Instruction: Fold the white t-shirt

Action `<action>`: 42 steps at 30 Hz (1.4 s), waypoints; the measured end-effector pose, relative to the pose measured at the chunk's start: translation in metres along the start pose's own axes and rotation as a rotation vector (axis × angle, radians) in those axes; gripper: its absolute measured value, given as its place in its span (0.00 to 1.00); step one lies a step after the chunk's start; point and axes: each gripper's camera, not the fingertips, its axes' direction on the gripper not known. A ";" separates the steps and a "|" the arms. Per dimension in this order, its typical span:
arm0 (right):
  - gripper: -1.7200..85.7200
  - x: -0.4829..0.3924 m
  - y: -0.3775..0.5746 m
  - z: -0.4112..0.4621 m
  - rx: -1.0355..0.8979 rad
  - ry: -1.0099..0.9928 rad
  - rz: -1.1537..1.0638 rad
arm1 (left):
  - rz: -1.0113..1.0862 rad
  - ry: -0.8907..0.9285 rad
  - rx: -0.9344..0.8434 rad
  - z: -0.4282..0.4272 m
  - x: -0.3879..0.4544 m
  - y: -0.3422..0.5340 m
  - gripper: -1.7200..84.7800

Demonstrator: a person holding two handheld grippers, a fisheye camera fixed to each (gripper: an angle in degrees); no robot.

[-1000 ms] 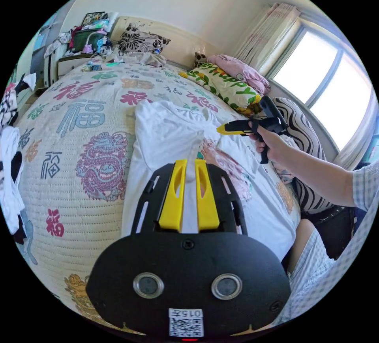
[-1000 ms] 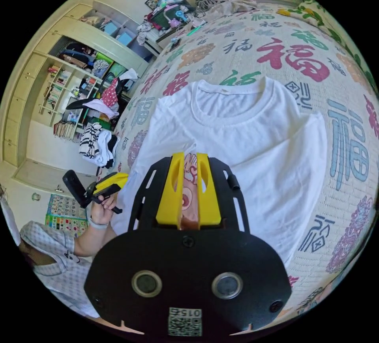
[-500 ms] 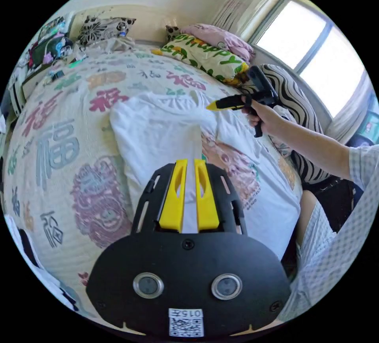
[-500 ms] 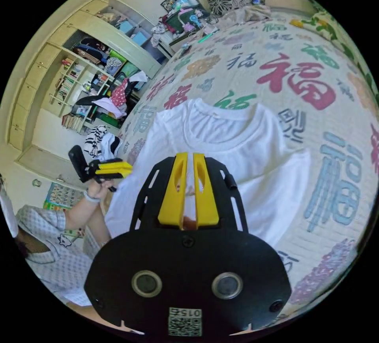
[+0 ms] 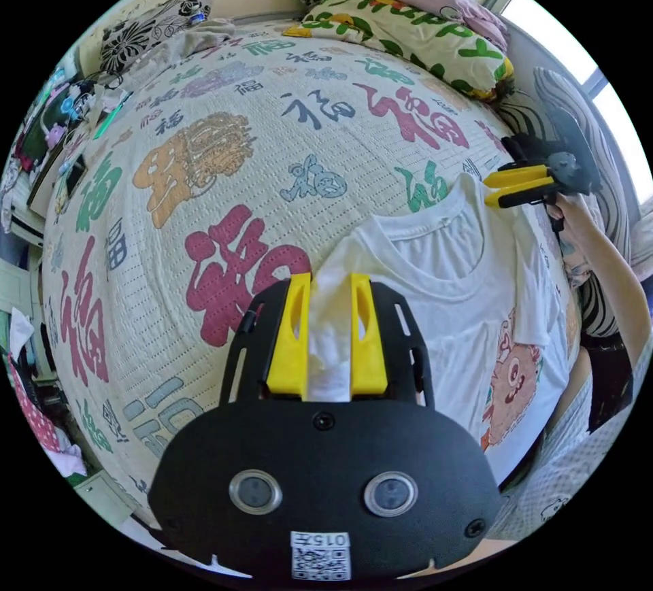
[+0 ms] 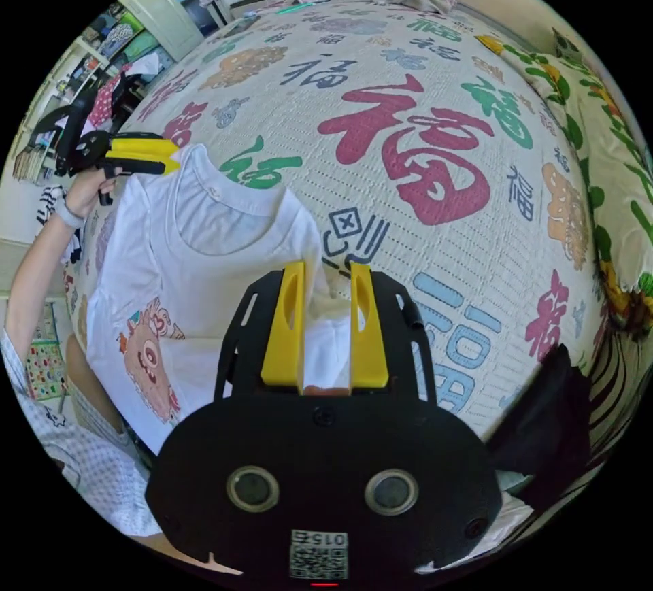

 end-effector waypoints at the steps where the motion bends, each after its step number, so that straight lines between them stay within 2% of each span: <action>1: 0.09 -0.006 0.005 -0.001 -0.008 0.046 -0.029 | 0.018 -0.020 0.006 0.000 0.004 0.000 0.07; 3: 0.03 -0.013 0.014 -0.006 -0.031 0.029 -0.111 | 0.047 0.022 -0.014 0.000 0.007 -0.001 0.04; 6: 0.02 -0.016 0.033 -0.019 -0.040 0.005 -0.122 | 0.066 -0.002 0.021 -0.015 0.015 0.007 0.03; 9: 0.02 -0.021 0.067 -0.049 0.036 0.004 -0.127 | 0.110 0.004 0.102 -0.045 0.028 0.032 0.03; 14: 0.02 -0.041 0.153 -0.112 0.164 -0.103 -0.166 | 0.213 0.072 0.240 -0.117 0.067 0.118 0.02; 21: 0.02 -0.115 0.337 -0.169 0.212 -0.261 -0.311 | 0.312 0.224 0.287 -0.175 0.148 0.273 0.02; 24: 0.02 -0.149 0.417 -0.159 0.162 -0.300 -0.331 | 0.340 0.273 0.236 -0.171 0.190 0.344 0.02; 29: 0.02 -0.195 0.515 -0.102 0.002 -0.299 -0.340 | 0.312 0.292 0.042 -0.121 0.242 0.427 0.02; 33: 0.03 -0.209 0.553 -0.071 -0.088 -0.236 -0.343 | 0.303 0.265 -0.036 -0.100 0.260 0.449 0.03; 40: 0.08 -0.193 0.582 -0.066 -0.227 -0.189 -0.289 | 0.394 0.096 -0.252 -0.091 0.283 0.456 0.02; 42: 0.08 -0.186 0.588 -0.079 -0.184 -0.199 -0.258 | 0.387 0.092 -0.213 -0.106 0.281 0.456 0.02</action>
